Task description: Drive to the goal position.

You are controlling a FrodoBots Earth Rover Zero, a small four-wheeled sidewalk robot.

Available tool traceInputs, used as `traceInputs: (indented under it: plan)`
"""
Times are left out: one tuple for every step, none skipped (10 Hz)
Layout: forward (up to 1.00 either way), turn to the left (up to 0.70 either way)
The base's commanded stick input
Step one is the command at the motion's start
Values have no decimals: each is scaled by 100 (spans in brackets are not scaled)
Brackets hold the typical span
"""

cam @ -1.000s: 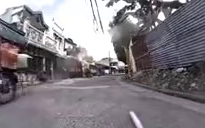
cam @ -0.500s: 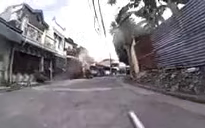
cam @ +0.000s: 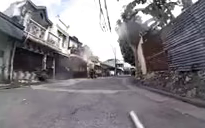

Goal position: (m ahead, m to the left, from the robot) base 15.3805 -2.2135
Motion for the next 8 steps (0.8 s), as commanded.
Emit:
traceInputs:
  plan:
    - [85, 0]
    - [85, 0]
    - [85, -2]
    - [85, -23]
    - [85, -33]
    - [85, -34]
    - [85, -19]
    - [85, -1]
